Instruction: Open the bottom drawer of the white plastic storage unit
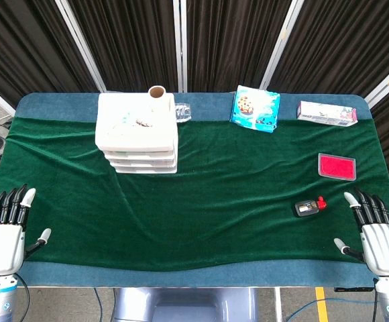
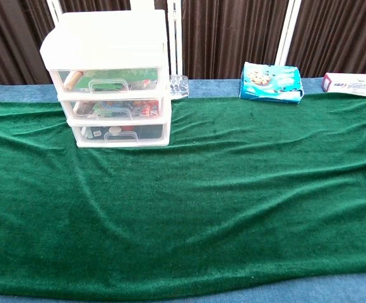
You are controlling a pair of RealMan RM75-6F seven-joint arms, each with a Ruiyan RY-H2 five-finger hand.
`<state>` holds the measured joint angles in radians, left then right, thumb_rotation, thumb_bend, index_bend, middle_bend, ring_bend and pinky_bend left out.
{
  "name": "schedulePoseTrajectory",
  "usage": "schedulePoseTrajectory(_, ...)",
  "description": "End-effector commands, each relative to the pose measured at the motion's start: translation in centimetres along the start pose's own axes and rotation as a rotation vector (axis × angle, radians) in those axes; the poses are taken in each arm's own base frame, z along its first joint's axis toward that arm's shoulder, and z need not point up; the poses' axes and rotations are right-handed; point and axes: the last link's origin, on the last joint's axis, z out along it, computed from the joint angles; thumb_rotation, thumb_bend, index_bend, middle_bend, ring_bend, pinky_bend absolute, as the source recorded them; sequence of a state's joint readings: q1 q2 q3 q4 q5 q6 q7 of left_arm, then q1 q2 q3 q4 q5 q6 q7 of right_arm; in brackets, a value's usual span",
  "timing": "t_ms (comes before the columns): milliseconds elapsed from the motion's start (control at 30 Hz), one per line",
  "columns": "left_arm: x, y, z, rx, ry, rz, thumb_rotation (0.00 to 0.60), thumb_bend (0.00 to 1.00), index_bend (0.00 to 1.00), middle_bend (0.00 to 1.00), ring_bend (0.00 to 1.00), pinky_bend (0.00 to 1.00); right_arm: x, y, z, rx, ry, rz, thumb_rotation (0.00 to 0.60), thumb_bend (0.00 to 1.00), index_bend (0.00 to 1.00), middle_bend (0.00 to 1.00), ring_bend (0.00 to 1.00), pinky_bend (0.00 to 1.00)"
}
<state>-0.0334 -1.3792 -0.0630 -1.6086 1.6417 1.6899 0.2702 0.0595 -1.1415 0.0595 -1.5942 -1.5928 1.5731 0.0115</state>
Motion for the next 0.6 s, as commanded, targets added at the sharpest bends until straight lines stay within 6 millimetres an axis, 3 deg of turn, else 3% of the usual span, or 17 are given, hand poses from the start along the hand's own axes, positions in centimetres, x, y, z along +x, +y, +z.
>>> schedulePoseTrajectory(33,0.05,0.01,-0.01,0.005,-0.005,-0.003,0.6,0.21,0.0,0.0,0.0,0.0,0.02,0.04,-0.01,-0.002,0.0,0.0,0.6,0.04,0.02,0.0,0.0,0.0)
schedulePoseTrajectory(600,0.21,-0.14,0.14,0.014,-0.015,-0.022,0.6,0.22,0.0,0.0,0.0,0.0,-0.47,-0.15,0.18,-0.001,-0.018,-0.006,0.6,0.04,0.01,0.0,0.0,0.0)
